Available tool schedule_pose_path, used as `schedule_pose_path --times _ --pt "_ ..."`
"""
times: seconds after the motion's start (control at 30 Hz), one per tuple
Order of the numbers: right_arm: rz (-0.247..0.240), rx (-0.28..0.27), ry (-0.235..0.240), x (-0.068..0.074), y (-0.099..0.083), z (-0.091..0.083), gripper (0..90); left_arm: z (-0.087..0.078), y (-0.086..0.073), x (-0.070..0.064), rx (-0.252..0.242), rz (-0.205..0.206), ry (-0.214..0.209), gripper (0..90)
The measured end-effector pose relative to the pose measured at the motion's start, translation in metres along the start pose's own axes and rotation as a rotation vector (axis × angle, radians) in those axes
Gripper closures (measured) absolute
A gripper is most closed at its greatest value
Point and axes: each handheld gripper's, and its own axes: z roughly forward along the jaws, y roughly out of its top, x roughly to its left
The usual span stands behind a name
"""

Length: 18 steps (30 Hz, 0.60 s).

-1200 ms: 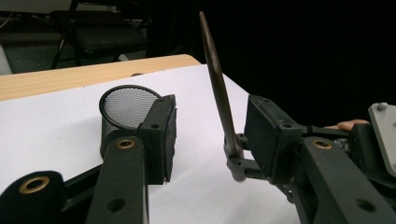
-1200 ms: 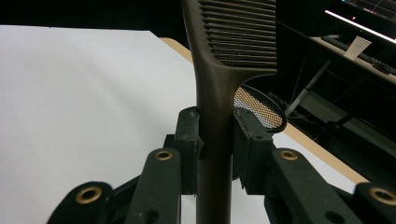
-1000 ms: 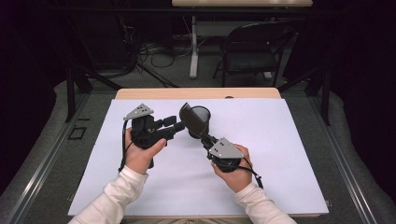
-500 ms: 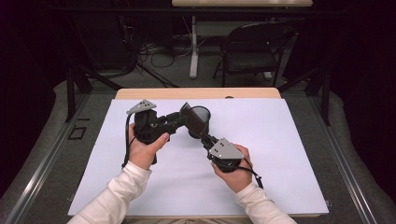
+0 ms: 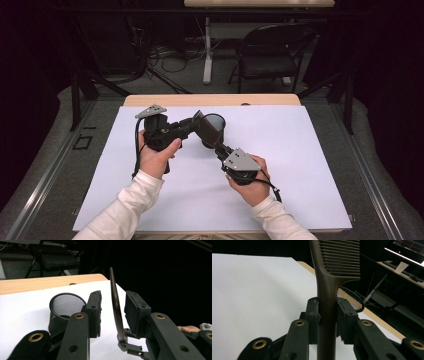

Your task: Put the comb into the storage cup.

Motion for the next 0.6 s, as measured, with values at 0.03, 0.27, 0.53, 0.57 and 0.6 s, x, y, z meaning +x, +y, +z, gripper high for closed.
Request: schedule_pose_path --times 0.03,0.27,0.53,0.57,0.6 --pt "0.000 0.000 -0.001 0.000 0.000 0.000 73.1 0.000 0.000 0.000 -0.001 -0.003 0.000 67.0" --pt "0.000 -0.004 -0.002 0.001 0.000 0.000 73.1 0.004 -0.001 -0.002 -0.015 -0.003 0.008 68.2" --pt "-0.001 -0.006 0.000 0.002 0.000 0.000 73.1 0.010 -0.001 -0.003 -0.022 -0.014 0.015 69.4" --pt "-0.001 -0.007 0.001 0.002 0.001 -0.001 73.1 0.010 -0.001 -0.003 -0.022 -0.013 0.016 69.8" --pt "-0.002 -0.008 0.000 0.002 0.001 -0.001 73.1 0.011 -0.001 -0.003 -0.024 -0.013 0.017 70.1"
